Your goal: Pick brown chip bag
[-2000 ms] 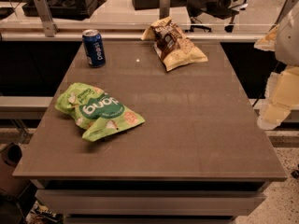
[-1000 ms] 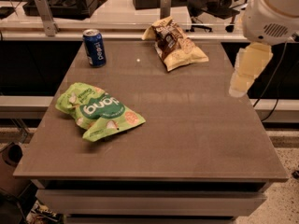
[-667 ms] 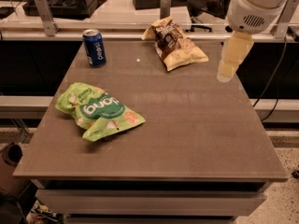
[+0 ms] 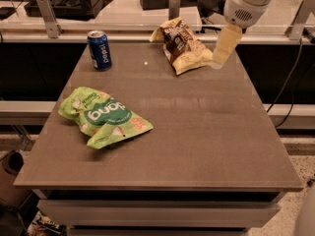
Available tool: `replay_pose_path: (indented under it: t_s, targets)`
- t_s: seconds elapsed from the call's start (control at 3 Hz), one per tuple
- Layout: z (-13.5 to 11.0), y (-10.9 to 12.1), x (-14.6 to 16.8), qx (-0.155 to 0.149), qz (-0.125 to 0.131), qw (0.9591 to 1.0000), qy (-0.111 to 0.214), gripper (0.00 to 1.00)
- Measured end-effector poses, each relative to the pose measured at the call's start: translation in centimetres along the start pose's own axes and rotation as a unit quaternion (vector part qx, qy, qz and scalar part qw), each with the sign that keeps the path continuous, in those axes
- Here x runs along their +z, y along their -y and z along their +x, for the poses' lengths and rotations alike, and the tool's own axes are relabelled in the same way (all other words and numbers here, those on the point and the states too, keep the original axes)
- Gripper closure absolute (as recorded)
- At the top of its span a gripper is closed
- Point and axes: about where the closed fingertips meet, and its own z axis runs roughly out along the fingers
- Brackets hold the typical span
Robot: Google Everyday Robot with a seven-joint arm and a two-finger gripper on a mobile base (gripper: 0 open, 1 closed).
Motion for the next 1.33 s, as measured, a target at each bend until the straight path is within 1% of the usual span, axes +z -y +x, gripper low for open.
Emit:
replay_pose_path:
  t_s: [0.33, 0.67, 1.0, 1.33]
  targets:
    - [-0.9, 2.8, 2.4, 0.029, -0.001, 0.9991, 0.03, 0.0]
    - [-2.0, 5.2, 4.5, 0.061, 0.0, 0.9955, 0.072, 0.0]
    - [-3.8, 6.6, 6.7, 0.088, -0.007, 0.9901, 0.109, 0.0]
    - [-5.4, 7.2, 9.6, 0.116, -0.022, 0.9845, 0.13, 0.0]
